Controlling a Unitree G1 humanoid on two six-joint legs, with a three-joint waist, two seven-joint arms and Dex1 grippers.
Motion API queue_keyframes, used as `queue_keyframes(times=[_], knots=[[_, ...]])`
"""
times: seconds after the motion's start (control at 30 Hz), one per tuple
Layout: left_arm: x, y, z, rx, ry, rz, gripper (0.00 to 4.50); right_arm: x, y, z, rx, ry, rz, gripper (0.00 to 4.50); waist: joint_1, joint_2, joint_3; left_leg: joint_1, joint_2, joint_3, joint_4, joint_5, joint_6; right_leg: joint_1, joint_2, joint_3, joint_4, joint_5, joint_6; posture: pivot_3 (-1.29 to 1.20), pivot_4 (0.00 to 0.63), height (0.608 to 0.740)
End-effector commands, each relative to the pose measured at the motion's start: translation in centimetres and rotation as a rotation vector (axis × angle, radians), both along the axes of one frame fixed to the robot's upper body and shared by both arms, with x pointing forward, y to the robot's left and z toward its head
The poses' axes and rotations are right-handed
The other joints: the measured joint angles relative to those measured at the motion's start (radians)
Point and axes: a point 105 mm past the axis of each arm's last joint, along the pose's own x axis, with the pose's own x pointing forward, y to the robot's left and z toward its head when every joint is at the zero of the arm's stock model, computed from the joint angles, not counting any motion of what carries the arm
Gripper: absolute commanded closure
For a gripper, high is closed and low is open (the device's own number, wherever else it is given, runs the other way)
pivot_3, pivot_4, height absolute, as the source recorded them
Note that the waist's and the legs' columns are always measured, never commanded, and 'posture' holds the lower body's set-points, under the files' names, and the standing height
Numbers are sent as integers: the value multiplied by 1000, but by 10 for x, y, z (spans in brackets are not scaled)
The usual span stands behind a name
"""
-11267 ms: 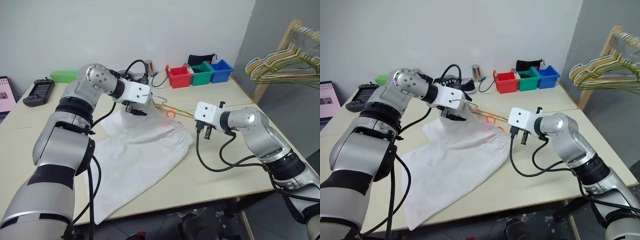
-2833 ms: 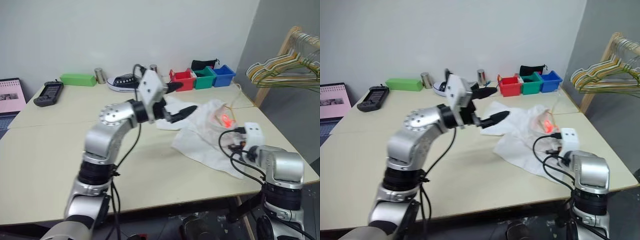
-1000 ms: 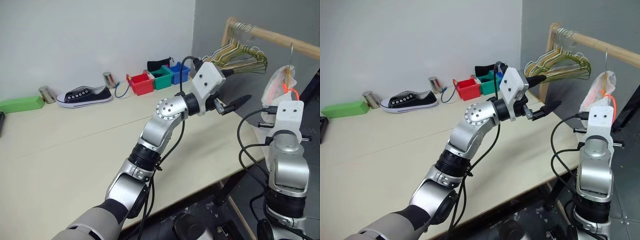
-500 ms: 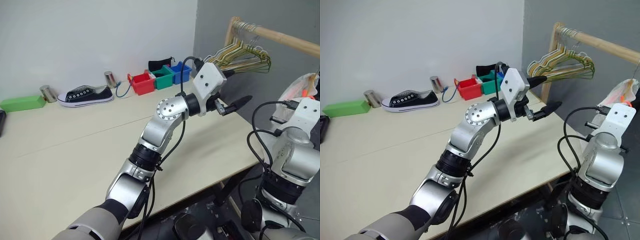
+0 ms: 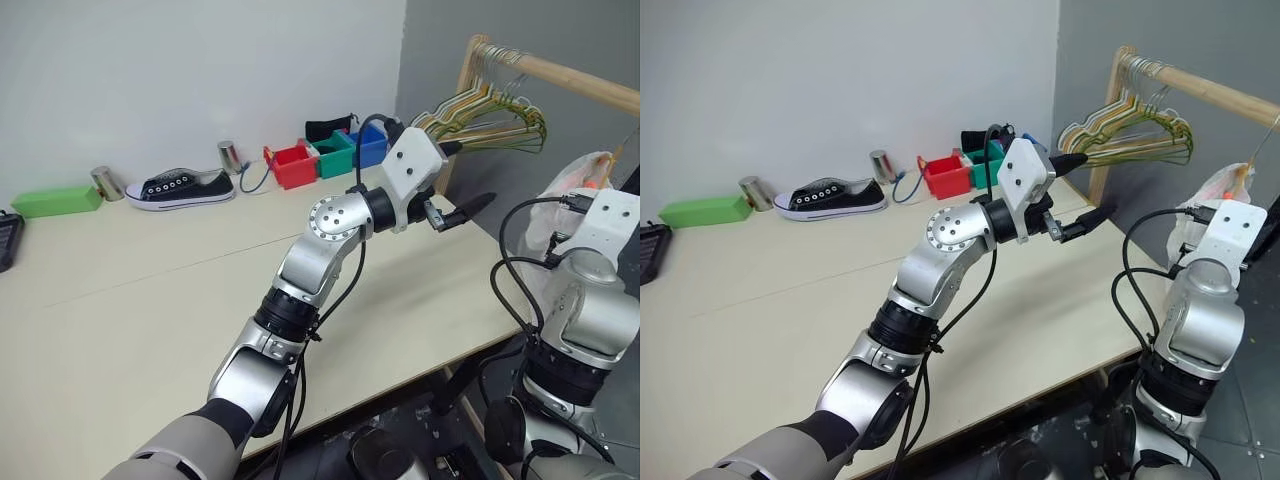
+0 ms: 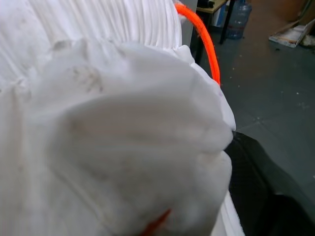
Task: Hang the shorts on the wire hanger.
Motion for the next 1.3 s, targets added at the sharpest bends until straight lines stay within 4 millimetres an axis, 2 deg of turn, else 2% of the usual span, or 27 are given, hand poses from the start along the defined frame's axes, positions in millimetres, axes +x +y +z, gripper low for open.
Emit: queue_keyframes(times=[0.03, 0.13, 0.47, 0.57, 0.67, 0.77, 0.83, 1.0, 1.03, 1.1, 1.17, 1.2, 1.3], knots=[[-2, 6, 12, -23, -38, 13, 0, -6, 0, 28, -94, -96, -27, 680, 8, 0, 0, 0, 0, 0, 0, 0, 0, 0, 0, 0, 0, 0, 0, -406, 0, 740], [-1, 7, 12, -23, -36, 15, 0, -10, 4, 37, -133, -119, -27, 32, 12, 0, 0, 0, 0, 0, 0, 0, 0, 0, 0, 0, 0, 0, 0, -419, 0, 740], [5, 17, 4, -10, -4, 29, 0, -31, 31, 55, -262, -163, 52, 11, 7, 0, 0, -1, -1, 0, -6, 0, 0, -2, -1, 0, -1, -2, 0, -477, 10, 740], [8, 29, 0, -2, 16, 51, 0, -39, 38, 61, -305, -165, 100, 11, 3, 0, 0, 0, -1, 1, -7, 0, 0, -2, -2, 0, -1, -3, 0, -485, 16, 740], [16, 54, -7, 16, 41, 116, 0, -46, 44, 58, -308, -131, 166, 11, -8, -1, 1, 0, -1, 0, -7, 0, 0, -2, -2, -1, -1, -4, 0, -480, 23, 740], [18, 68, -9, 24, 53, 153, 0, -51, 47, 62, -330, -120, 202, 11, -18, -1, 1, 0, -1, 0, -9, 0, 0, -2, -3, -1, -1, -5, 0, -472, 26, 740], [21, 79, -9, 25, 64, 188, 0, -54, 50, 69, -363, -133, 235, 11, -17, -2, 1, 0, -2, 0, -9, 0, 0, -2, -3, -2, -1, -5, 0, -465, 30, 740], [29, 105, -9, 0, 103, 292, 0, -50, 70, 103, -498, -263, 331, 11, -18, -3, 2, 0, -3, 0, -9, 0, 0, -2, -4, -2, -1, -5, 0, -436, 32, 740], [35, 117, -10, -22, 125, 346, 0, -45, 78, 114, -528, -323, 363, 11, -17, -3, 2, 0, -3, -1, -9, 0, 0, -2, -4, -2, -1, -5, 1, -419, 31, 740], [44, 138, -13, -57, 154, 459, 0, -27, 96, 122, -543, -380, 455, 11, -17, -4, 2, 1, -3, -1, -9, 0, 0, -2, -4, -2, -1, -5, 1, -389, 28, 740], [49, 159, -19, -73, 169, 572, 0, -2, 119, 111, -498, -365, 588, 11, -17, -7, 3, 1, -3, -2, -9, 0, 0, -1, -4, -2, -1, -5, 1, -357, 23, 740], [50, 169, -23, -90, 185, 623, 0, 12, 126, 101, -453, -333, 631, 11, -14, -9, 3, 3, -3, -2, -9, 0, 0, 0, -4, -2, -1, -4, 2, -342, 22, 740], [45, 207, -54, -122, 279, 822, 0, 53, 149, 54, -229, -230, 725, 11, -3, -16, 0, 6, -3, -4, -9, 0, 0, 3, -4, -3, 0, -4, 2, -275, 15, 740]])
